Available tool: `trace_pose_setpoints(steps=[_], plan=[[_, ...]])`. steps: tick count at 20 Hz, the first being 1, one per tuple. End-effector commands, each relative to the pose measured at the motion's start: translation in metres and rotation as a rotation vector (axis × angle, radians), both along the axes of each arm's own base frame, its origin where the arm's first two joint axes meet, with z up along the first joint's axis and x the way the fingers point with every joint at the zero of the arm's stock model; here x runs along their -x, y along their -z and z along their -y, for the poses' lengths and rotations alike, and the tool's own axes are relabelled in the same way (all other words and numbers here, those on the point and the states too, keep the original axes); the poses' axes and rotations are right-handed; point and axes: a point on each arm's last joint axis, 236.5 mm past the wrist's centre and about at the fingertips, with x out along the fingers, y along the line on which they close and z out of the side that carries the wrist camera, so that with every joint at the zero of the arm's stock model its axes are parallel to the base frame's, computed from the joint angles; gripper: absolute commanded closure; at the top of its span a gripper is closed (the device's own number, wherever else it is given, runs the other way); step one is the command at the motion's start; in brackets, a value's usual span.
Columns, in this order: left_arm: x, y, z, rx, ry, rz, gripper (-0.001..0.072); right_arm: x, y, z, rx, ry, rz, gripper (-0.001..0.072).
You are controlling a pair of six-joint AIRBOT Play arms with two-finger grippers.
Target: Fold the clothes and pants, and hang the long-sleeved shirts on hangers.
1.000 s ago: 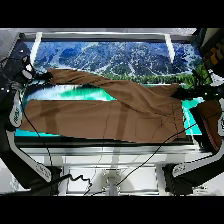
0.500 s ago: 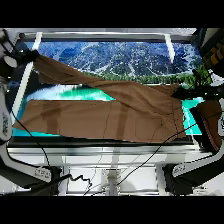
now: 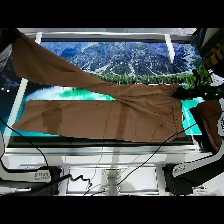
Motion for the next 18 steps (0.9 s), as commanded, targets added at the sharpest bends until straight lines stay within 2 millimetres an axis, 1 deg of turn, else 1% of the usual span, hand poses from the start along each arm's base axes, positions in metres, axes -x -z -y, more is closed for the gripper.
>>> trace_pose_setpoints(steps=[1,3,4,5,6,7,8,9,10,11,12,13,14,15,16,18], plan=[[-0.016,0.067,-0.002,0.023,0.01,-0.13,0.0694,-0.001,0.0,0.001,0.003,0.002,0.004,0.068],[-0.028,0.118,-0.002,0.041,0.015,-0.207,0.0694,-0.002,0.0,0.001,0.005,0.004,0.006,0.0681],[-0.034,0.14,0.0,0.053,0.017,-0.233,0.0694,-0.002,0.0,0.001,0.006,0.005,0.006,0.068],[-0.042,0.155,0.001,0.084,0.008,-0.223,0.0693,-0.002,0.0,0.001,0.006,0.005,0.007,0.068],[-0.052,0.158,0.003,0.133,-0.007,-0.182,0.0693,-0.002,0.0,0.002,0.008,0.006,0.008,0.0681],[-0.062,0.153,0.003,0.186,-0.035,-0.113,0.0693,-0.003,0.0,0.002,0.01,0.008,0.01,0.068],[-0.07,0.145,-0.002,0.205,-0.067,-0.043,0.0693,-0.004,0.0,0.003,0.012,0.01,0.012,0.0681],[-0.074,0.137,-0.006,0.198,-0.089,0.008,0.0661,-0.004,0.0,0.004,0.015,0.013,0.015,0.0681],[-0.075,0.134,-0.008,0.194,-0.095,0.022,0.0432,-0.005,0.0,0.005,0.017,0.016,0.017,0.0681],[-0.074,0.136,-0.004,0.2,-0.084,0.003,0.0026,-0.006,0.0,0.005,0.02,0.018,0.019,0.068],[-0.069,0.144,-0.002,0.223,-0.068,-0.047,0.0006,-0.006,0.0,0.005,0.021,0.019,0.02,0.068],[-0.061,0.154,-0.002,0.287,-0.067,-0.108,0.0039,-0.006,0.0,0.005,0.021,0.019,0.02,0.068],[-0.051,0.166,-0.007,0.394,-0.093,-0.172,0.0194,-0.006,0.0,0.005,0.021,0.019,0.02,0.068],[-0.039,0.181,-0.015,0.495,-0.127,-0.244,0.023,-0.006,0.0,0.005,0.021,0.018,0.02,0.068],[-0.024,0.197,-0.022,0.57,-0.153,-0.325,0.0223,-0.006,0.0,0.006,0.023,0.017,0.019,0.068],[0.009,0.224,-0.033,0.638,-0.167,-0.488,0.0223,-0.006,0.0,0.006,0.024,0.016,0.019,0.068]])
